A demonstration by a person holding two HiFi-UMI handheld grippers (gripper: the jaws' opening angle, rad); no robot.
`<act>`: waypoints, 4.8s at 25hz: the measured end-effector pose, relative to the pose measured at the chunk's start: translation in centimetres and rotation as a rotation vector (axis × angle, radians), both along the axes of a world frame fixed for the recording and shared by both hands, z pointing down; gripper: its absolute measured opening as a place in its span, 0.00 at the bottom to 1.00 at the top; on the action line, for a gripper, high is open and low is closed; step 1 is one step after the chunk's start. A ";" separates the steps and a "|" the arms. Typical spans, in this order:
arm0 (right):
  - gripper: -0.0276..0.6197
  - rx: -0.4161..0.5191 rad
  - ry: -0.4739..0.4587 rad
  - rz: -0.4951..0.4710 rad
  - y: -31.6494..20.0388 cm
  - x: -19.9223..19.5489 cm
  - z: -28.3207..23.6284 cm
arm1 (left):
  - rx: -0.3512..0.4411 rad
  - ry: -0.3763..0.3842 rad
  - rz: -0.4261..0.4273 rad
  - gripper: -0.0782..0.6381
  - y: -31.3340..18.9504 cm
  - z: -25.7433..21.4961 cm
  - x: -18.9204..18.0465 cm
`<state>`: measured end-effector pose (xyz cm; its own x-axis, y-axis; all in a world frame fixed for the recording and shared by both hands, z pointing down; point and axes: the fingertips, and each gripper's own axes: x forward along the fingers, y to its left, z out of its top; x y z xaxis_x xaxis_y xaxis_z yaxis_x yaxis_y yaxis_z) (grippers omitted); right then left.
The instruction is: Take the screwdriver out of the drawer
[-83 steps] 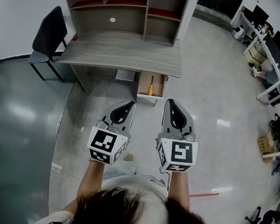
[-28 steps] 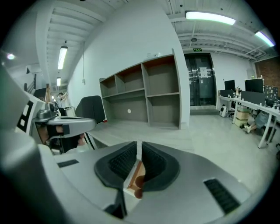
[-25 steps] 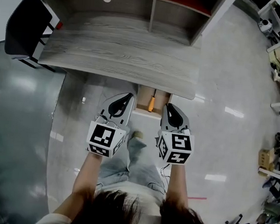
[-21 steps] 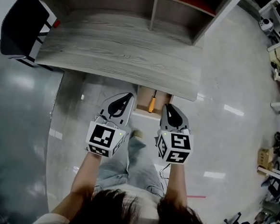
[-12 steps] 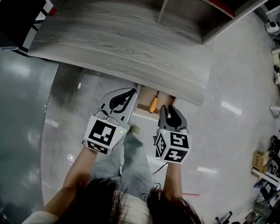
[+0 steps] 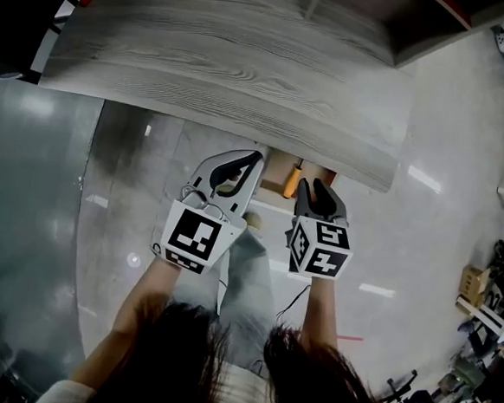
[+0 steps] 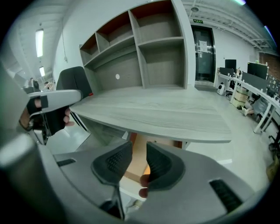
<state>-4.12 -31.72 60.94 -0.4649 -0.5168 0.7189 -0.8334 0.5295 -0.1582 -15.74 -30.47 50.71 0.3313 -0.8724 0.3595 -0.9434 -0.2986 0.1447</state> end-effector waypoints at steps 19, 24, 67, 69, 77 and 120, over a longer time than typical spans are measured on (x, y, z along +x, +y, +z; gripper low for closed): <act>0.22 -0.168 0.088 -0.001 -1.1 0.1 11.4 | -0.082 0.038 0.009 0.13 -1.5 8.8 0.2; 0.23 -0.217 0.105 0.014 -1.1 0.3 13.4 | -0.093 0.044 0.009 0.13 -1.7 10.3 0.5; 0.18 -0.355 0.148 0.012 0.1 -0.2 14.6 | -0.165 0.043 0.020 0.13 -0.5 14.2 2.7; 0.18 -0.360 0.141 0.003 0.2 -0.1 14.1 | -0.167 0.037 0.017 0.13 -0.3 14.1 2.9; 0.18 -0.386 0.093 -0.010 0.5 0.3 12.1 | -0.181 0.008 0.007 0.13 0.5 14.2 3.5; 0.17 -0.398 -0.130 -0.028 5.8 2.5 0.9 | -0.177 -0.068 -0.194 0.13 5.5 2.6 3.8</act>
<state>-1.60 -25.90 61.84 -0.5745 -0.1964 0.7946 -0.7794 0.4277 -0.4578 -11.96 -24.97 53.33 0.1341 -0.8387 0.5278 -0.9897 -0.0870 0.1134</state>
